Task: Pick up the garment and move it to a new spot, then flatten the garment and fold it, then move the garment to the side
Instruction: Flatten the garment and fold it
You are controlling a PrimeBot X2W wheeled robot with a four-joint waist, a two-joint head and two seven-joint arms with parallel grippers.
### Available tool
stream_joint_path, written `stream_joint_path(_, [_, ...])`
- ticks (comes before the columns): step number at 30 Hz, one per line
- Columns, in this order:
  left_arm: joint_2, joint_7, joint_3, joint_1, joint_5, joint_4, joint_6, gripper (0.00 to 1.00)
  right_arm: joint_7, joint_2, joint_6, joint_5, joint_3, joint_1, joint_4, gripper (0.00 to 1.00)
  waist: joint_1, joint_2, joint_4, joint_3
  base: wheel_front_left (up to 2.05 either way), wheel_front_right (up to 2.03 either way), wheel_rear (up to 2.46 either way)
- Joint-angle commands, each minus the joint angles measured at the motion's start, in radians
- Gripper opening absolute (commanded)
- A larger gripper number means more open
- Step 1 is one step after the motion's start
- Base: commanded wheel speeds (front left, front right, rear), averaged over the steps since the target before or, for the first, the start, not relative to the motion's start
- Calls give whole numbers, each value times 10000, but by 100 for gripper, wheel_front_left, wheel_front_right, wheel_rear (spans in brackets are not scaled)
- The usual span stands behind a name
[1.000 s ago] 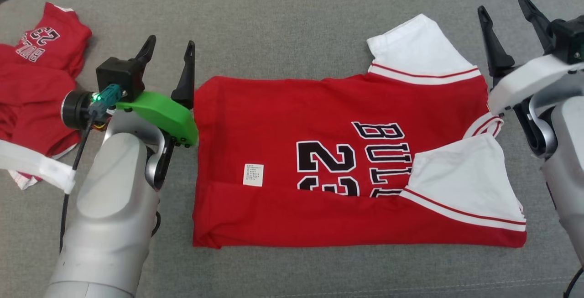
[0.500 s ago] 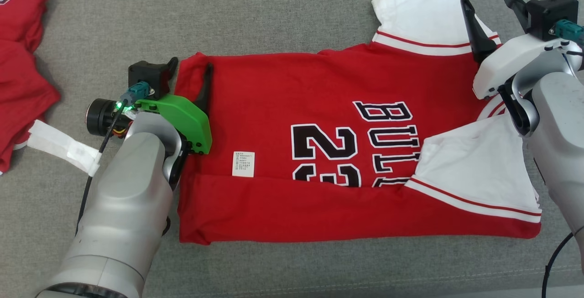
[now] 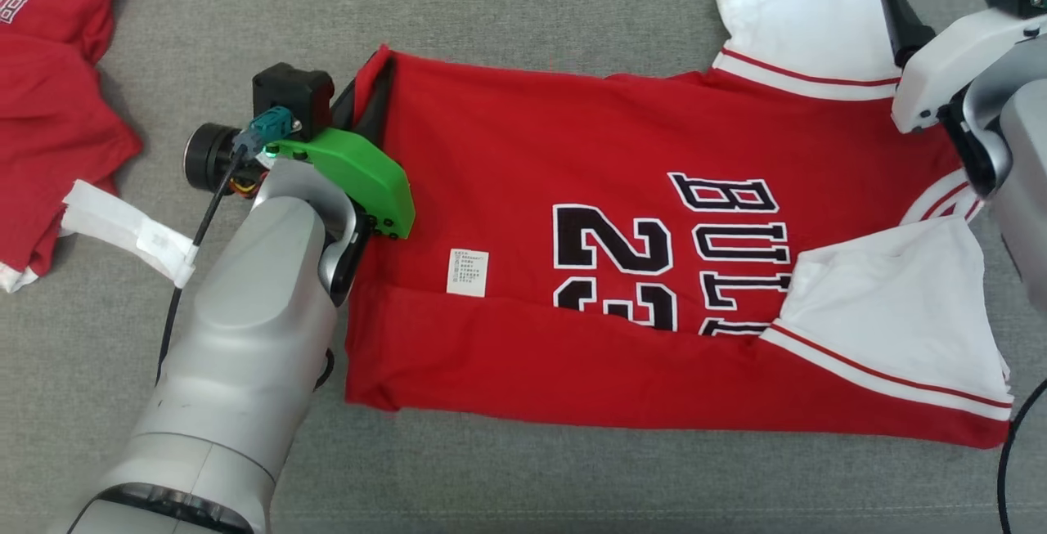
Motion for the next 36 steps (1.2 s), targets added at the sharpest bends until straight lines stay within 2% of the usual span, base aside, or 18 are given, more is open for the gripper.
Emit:
stream_joint_path(1, [14,-45,-17,-36,31,-253,-18,0,122,-90,-16,142,83,-260,178,100,-1,0,291,186,0,0,0])
stream_joint_path(8, [-31,-44,-180,271,244,-1500,-15,0,794,-336,-16,620,607,-1072,991,100,-1,0,820,582,0,0,0])
stream_joint_path(15, [-37,-45,-723,427,-77,-2271,90,0,1472,-394,-16,1168,1057,-1350,1569,100,-1,0,946,792,0,0,0])
stream_joint_path(16, [-40,-45,-801,425,-124,-2341,135,0,1596,-368,-16,1331,1091,-1371,1625,46,-1,0,942,814,0,0,0])
stream_joint_path(17, [-41,-46,-846,420,-157,-2376,159,0,1695,-351,-16,1451,1108,-1371,1665,26,-1,0,937,827,0,0,0])
stream_joint_path(18, [-40,-44,-899,411,-201,-2415,192,0,1799,-345,-17,1583,1139,-1358,1699,0,-1,0,931,836,0,0,0])
stream_joint_path(23, [-39,-45,-1006,425,-315,-2403,300,0,1691,-419,-19,1998,1326,-1534,1594,0,-1,0,844,763,0,0,0])
stream_joint_path(29, [-37,-45,-731,642,-170,-2218,311,0,671,-658,-19,2174,1575,-1561,1343,0,-1,0,590,258,0,0,0])
stream_joint_path(36, [191,-45,-164,1103,44,-2196,244,0,-135,-916,-17,2408,1856,-737,401,0,-1,0,96,-436,0,0,0])
